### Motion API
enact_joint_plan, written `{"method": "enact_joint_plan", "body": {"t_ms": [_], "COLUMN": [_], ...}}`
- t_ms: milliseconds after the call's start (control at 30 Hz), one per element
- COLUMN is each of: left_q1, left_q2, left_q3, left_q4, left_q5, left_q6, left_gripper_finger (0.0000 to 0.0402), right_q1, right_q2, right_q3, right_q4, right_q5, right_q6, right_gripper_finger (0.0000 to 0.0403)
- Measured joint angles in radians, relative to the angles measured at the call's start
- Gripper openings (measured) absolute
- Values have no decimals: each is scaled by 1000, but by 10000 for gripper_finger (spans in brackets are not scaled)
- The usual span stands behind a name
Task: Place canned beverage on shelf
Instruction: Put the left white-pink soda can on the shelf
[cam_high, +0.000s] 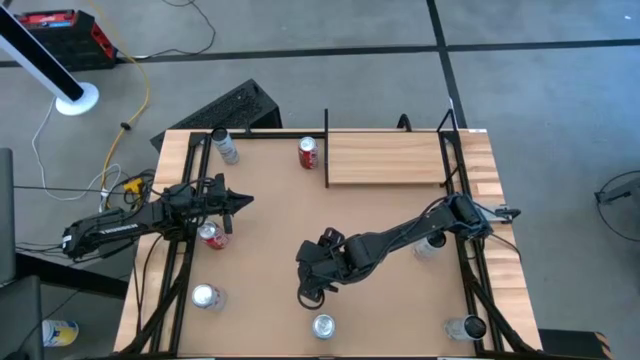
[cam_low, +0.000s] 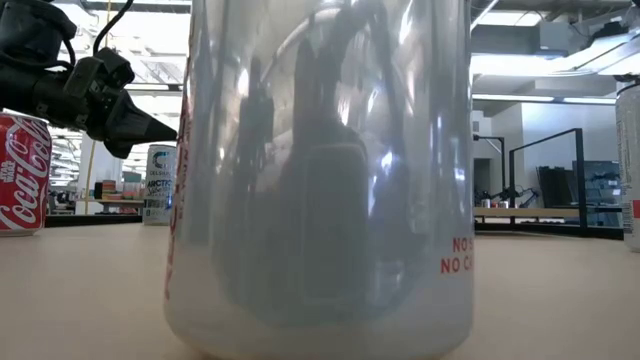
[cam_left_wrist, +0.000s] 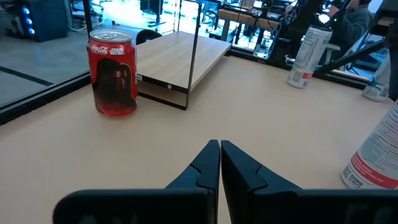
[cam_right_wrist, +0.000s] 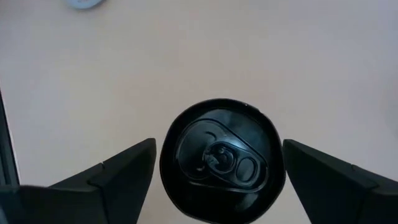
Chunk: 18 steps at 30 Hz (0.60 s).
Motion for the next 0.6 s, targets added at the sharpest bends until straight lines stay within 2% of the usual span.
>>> {"method": "enact_joint_plan", "body": {"t_ms": [333,500,600], "left_q1": [0,0,0], "left_q2": [0,0,0], "left_q3": [0,0,0], "left_q4": [0,0,0], "left_q5": [0,0,0], "left_q6": [0,0,0], "left_gripper_finger": [0,0,0], "right_q1": [-4,-23,-48], "right_q2": [-12,-74,-146], "right_q3": [-2,-4,-2], "right_q4": [-18,-65,-153], "right_q5": [-6,-7,10], "right_q6": [-56,-141,-195], "right_gripper_finger": [277,277,277]}}
